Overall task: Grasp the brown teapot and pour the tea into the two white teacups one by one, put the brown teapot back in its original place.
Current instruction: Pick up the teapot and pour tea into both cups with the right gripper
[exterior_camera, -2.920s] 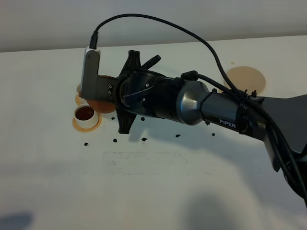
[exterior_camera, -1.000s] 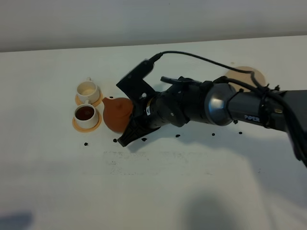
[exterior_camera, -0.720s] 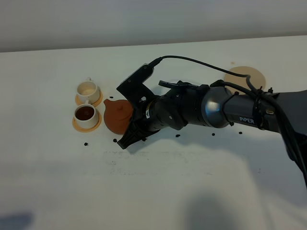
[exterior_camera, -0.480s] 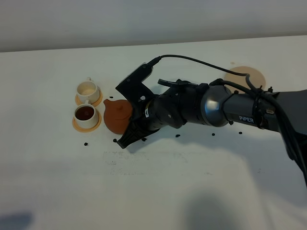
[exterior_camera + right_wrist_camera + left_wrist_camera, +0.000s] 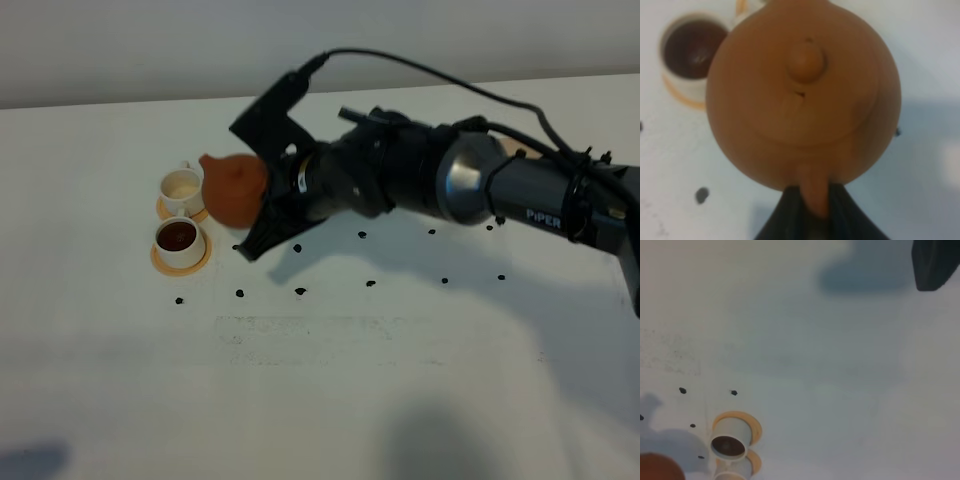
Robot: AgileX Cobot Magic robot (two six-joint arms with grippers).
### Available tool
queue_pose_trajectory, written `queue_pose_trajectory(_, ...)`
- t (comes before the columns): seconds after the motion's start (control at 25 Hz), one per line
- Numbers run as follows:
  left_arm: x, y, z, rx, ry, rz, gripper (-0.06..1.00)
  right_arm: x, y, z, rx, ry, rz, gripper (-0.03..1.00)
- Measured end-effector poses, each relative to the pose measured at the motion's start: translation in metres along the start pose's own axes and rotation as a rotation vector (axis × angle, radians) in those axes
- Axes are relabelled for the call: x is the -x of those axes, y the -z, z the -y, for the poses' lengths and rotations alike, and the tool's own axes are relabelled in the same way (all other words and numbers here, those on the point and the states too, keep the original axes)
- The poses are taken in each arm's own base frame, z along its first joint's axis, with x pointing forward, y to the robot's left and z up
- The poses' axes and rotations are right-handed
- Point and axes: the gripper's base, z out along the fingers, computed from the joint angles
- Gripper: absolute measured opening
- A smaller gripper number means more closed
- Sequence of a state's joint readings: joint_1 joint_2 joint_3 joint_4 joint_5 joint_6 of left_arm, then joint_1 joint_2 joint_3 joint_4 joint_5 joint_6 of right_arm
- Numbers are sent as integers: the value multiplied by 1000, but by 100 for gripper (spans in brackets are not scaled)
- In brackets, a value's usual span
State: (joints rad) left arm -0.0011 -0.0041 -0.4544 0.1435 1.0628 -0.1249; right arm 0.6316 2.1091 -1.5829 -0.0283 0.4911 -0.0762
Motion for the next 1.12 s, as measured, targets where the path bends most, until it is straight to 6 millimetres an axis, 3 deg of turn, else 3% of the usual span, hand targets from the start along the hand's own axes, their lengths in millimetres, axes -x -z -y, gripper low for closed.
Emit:
queue_pose_trajectory(0.2,0,0,0,0,0,0,32,20,11,15,-49,43,58,9)
queue_pose_trajectory(0.48,0,0,0,0,0,0,32,45,20,19,-69,84,131,9)
queue_pose_trajectory(0.8,0,0,0,0,0,0,32,49,-5,21,-81,143,91,9)
queue_pose_trajectory(1.12,0,0,0,0,0,0,32,37,-27,23,-118,228,9,9)
